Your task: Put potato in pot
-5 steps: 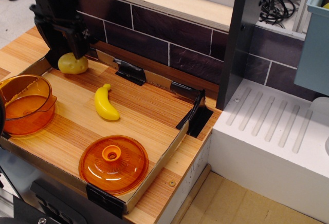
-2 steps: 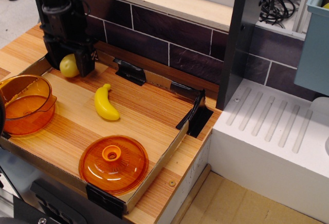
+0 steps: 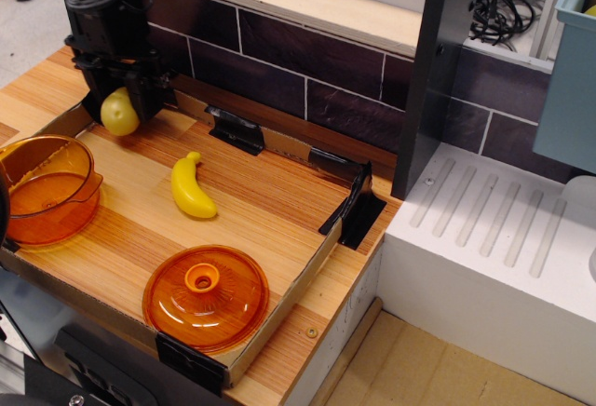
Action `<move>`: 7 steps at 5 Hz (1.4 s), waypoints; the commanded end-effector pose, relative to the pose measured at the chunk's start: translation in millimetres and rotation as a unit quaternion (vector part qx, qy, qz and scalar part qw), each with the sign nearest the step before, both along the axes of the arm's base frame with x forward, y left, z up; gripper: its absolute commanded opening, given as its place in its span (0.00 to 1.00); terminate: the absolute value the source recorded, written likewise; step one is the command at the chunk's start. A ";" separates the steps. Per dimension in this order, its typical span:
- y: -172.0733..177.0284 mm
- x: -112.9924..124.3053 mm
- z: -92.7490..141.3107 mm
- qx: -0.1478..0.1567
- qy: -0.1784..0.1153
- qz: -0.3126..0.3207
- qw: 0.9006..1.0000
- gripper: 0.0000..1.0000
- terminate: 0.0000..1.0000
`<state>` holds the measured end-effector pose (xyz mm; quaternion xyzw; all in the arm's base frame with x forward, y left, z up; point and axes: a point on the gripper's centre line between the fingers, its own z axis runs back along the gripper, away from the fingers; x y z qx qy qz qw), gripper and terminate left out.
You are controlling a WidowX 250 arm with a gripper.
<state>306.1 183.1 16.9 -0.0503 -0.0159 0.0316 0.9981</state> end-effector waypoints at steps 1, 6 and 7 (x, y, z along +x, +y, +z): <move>-0.5 2.7 67.3 0.018 -0.055 0.039 0.998 0.00 0.00; -8.9 -93.1 58.0 0.015 -0.046 -0.011 0.999 0.00 0.00; 0.0 -91.4 57.2 0.010 -0.044 -0.003 0.999 1.00 0.00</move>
